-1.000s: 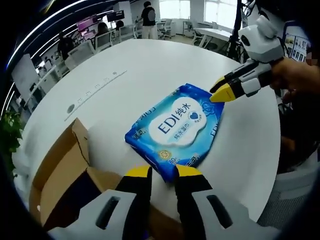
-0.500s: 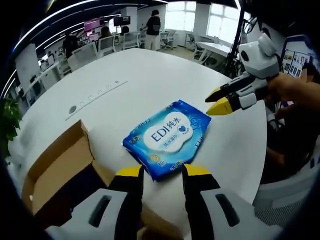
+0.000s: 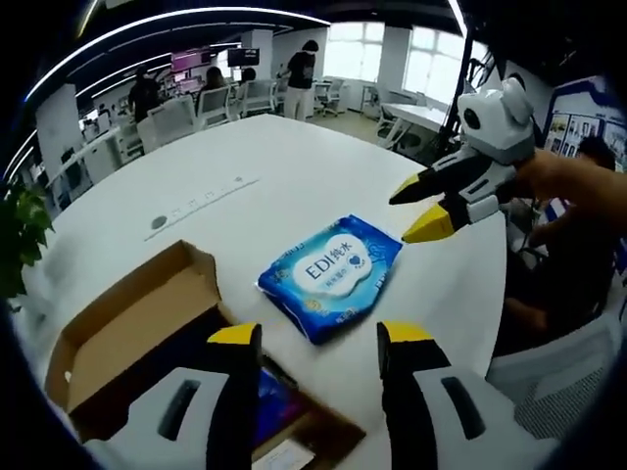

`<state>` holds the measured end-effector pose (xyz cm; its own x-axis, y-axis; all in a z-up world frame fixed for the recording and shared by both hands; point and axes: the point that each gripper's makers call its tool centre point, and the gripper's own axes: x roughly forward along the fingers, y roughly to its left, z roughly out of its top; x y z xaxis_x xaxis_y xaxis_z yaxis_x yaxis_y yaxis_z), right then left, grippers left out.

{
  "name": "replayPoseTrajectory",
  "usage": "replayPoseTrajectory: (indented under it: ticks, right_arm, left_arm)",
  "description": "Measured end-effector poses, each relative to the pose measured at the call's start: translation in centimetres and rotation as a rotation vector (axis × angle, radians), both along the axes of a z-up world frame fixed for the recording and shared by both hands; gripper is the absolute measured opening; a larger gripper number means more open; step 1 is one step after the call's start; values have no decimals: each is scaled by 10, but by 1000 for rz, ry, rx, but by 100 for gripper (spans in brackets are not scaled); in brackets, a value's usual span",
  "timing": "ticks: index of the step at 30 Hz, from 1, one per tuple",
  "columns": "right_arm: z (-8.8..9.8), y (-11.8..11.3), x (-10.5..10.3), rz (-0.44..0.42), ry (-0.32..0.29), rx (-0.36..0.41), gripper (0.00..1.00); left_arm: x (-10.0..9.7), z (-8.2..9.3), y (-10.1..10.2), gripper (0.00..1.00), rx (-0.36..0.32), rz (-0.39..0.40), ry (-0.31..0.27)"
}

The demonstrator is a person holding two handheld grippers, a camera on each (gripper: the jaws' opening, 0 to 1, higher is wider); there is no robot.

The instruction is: Operate the shoe box by opening the lid, removing the specified soft item, and placing it in the target area until the item is outside and the box remains undamaged.

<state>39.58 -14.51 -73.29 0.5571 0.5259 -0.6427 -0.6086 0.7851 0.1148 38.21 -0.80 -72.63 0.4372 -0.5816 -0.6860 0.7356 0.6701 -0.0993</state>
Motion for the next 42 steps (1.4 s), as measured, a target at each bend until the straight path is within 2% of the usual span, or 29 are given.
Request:
replayPoseTrajectory:
  ticks: [4, 7, 13, 21, 26, 30, 35, 42]
  right_arm:
    - [10, 20, 0, 69, -18, -10, 42]
    - [16, 37, 0, 109, -28, -8, 42]
    - [23, 68, 0, 208, -53, -46, 42]
    - [31, 99, 1, 278, -86, -65, 42]
    - [30, 118, 1, 321, -87, -82, 40]
    - [27, 129, 2, 350, -96, -99, 37]
    - [22, 146, 2, 392, -106, -111, 33]
    - [16, 165, 4, 435, -109, -134, 26]
  left_arm:
    - [0, 5, 15, 49, -6, 19, 1]
    - [0, 7, 25, 52, -13, 23, -2]
    - [2, 1, 48, 53, 27, 18, -15]
    - [4, -4, 72, 52, 13, 35, 12]
    - [5, -7, 82, 41, 8, 4, 14]
    - [5, -10, 87, 36, -12, -18, 36]
    - [3, -19, 92, 33, 18, -56, 38]
    - [5, -31, 96, 26, 5, -56, 55]
